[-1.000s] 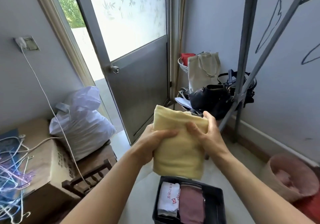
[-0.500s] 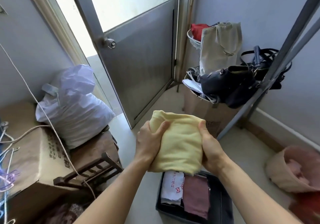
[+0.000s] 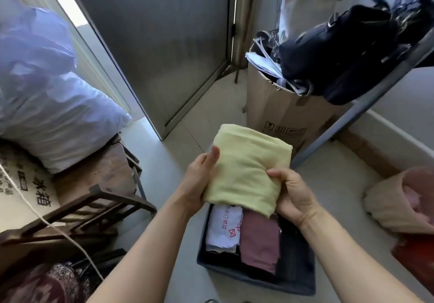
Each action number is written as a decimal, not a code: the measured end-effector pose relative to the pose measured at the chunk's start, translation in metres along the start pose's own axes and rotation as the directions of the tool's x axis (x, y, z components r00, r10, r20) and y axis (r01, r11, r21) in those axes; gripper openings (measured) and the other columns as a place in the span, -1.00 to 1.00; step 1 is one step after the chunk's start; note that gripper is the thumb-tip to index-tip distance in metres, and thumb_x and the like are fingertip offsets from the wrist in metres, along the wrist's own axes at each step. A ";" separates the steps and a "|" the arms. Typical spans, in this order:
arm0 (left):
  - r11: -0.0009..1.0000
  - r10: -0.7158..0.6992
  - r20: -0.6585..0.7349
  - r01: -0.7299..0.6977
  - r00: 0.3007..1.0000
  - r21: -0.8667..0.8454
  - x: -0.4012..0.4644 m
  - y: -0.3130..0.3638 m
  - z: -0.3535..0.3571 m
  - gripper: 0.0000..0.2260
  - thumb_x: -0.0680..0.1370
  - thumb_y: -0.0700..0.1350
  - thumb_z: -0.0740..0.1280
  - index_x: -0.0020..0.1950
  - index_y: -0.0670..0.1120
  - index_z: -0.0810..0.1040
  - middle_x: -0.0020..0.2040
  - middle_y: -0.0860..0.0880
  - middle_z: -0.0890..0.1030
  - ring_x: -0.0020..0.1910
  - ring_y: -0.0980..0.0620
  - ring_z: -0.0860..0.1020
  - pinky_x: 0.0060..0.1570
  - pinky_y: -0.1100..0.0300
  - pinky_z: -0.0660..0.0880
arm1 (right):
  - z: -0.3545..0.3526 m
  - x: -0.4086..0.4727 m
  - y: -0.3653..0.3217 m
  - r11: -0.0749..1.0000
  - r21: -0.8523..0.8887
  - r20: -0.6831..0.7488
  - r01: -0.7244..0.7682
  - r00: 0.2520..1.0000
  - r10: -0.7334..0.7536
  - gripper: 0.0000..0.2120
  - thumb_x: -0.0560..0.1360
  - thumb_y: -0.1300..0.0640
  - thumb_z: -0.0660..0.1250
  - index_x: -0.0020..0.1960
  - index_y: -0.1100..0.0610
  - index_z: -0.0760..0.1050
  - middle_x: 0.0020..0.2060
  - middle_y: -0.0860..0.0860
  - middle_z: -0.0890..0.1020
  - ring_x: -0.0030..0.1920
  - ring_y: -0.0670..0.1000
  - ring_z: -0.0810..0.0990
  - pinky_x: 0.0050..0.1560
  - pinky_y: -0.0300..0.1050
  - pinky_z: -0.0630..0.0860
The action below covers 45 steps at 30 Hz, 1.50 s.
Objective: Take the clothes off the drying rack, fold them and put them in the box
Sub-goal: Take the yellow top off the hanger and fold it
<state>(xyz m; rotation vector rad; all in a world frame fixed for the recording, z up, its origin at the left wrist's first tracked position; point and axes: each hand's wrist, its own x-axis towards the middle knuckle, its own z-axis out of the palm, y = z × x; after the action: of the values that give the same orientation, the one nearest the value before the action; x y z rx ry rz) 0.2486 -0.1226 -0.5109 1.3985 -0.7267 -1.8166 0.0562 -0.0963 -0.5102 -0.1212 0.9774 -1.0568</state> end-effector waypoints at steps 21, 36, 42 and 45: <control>0.913 -0.161 -0.221 0.231 0.962 0.337 0.107 -0.354 -0.084 -0.79 0.58 -0.30 0.24 -0.17 -0.04 0.49 -0.26 0.16 0.56 -0.26 0.13 0.47 -0.26 0.31 0.38 | -0.248 0.171 0.223 0.933 -0.011 -0.402 -0.361 0.855 0.326 -0.63 0.47 0.36 0.06 0.17 0.24 0.52 0.01 0.19 0.69 0.07 0.23 0.60 0.00 0.14 0.52; 0.806 -0.272 -0.514 0.485 0.814 0.341 0.200 -0.436 -0.091 -0.49 0.48 -0.46 0.01 0.33 -0.10 0.39 0.25 -0.01 0.36 0.14 0.05 0.34 0.20 0.23 0.33 | -0.308 0.311 0.298 0.641 -0.690 -0.525 -0.337 0.842 -0.122 -0.78 0.43 0.30 0.34 0.06 0.17 0.45 -0.07 0.10 0.61 -0.11 0.08 0.59 -0.18 -0.09 0.51; 0.731 -0.360 -0.463 0.553 0.810 0.401 0.187 -0.420 -0.086 -0.47 0.55 -0.30 0.09 0.52 -0.03 0.28 0.52 -0.09 0.16 0.41 -0.14 0.32 0.41 0.06 0.30 | -0.294 0.284 0.279 0.493 -0.773 -0.531 -0.399 0.832 -0.159 -0.68 0.49 0.10 0.37 0.16 0.17 0.36 -0.01 0.04 0.46 0.00 0.06 0.45 -0.02 -0.10 0.40; 0.699 -0.429 -0.423 0.590 0.798 0.405 0.166 -0.397 -0.072 -0.50 0.59 -0.18 0.19 0.54 -0.03 0.25 0.48 -0.09 0.28 0.34 -0.12 0.40 0.25 0.11 0.38 | -0.279 0.254 0.259 0.511 -0.773 -0.515 -0.375 0.842 -0.160 -0.71 0.50 0.11 0.35 0.18 0.15 0.39 0.02 0.00 0.45 0.05 0.04 0.45 0.03 -0.11 0.40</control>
<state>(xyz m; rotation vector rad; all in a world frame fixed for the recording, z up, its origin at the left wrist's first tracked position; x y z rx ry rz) 0.2133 -0.0269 -0.9354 2.3935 -0.7406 -1.8067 0.0629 -0.0596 -0.9667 -0.6094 1.9691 -0.3533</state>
